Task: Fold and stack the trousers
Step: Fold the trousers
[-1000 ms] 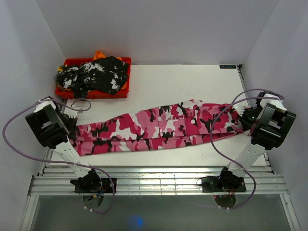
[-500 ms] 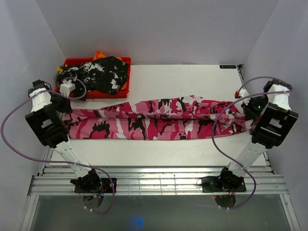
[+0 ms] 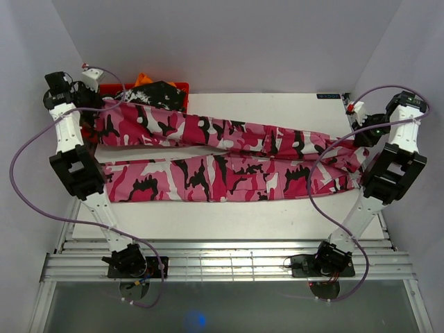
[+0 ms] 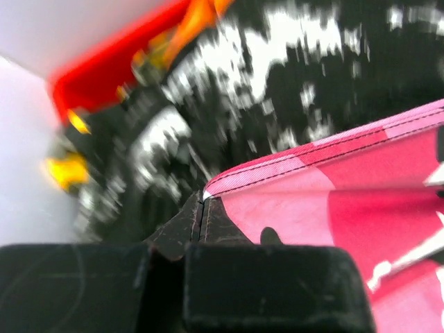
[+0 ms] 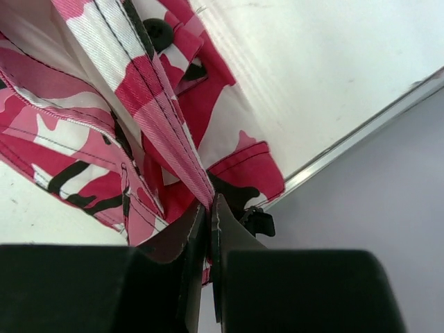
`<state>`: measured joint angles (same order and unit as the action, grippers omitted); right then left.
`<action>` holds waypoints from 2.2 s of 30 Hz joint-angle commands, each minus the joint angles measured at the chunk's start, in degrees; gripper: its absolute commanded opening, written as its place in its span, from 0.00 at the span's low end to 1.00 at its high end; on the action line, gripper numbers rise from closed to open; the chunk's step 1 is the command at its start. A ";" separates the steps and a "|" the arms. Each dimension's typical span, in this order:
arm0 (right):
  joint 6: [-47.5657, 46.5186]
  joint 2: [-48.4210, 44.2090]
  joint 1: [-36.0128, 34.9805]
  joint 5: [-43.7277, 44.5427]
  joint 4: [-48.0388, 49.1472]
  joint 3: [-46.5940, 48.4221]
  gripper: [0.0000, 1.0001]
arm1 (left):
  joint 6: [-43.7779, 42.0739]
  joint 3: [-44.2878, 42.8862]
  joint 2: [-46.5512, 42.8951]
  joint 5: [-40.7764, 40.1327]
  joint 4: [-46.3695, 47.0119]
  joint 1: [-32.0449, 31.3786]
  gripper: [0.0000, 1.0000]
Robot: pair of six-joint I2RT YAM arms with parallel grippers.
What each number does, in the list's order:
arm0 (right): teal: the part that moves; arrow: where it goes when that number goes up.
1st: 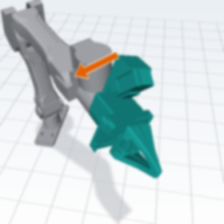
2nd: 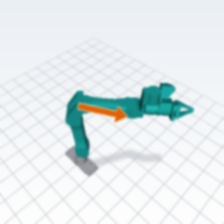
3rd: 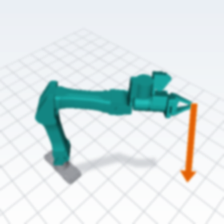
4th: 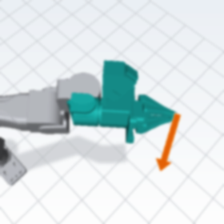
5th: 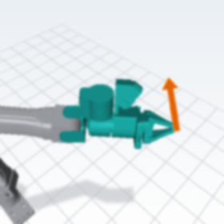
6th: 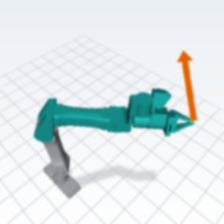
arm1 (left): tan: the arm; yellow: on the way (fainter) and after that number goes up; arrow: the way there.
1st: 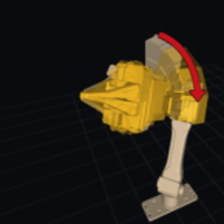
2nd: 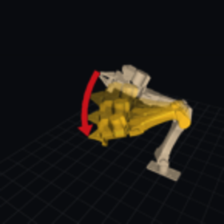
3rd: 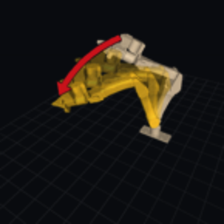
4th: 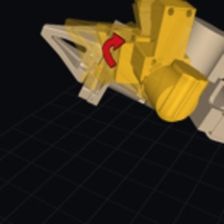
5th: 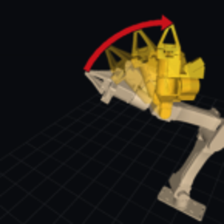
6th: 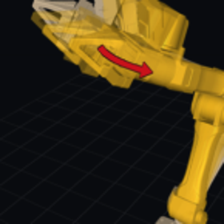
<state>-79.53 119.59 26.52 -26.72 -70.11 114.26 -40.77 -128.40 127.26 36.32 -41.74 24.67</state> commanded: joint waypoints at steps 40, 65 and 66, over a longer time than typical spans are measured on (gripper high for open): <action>-13.63 -12.80 10.21 12.48 12.01 -24.34 0.08 | -40.59 56.24 -33.92 4.11 -14.32 26.83 0.00; -3.37 -25.97 -12.14 3.08 2.16 -29.95 0.68 | -34.96 52.21 -37.27 9.56 -29.90 30.00 0.98; -0.31 -26.77 -14.72 3.51 3.65 -33.19 0.64 | -33.51 51.15 -35.87 9.91 -31.20 29.74 0.98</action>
<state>-87.39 96.40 20.56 -18.96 -62.96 86.19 -84.38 -74.32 90.70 41.30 -68.86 54.87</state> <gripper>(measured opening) 0.668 0.979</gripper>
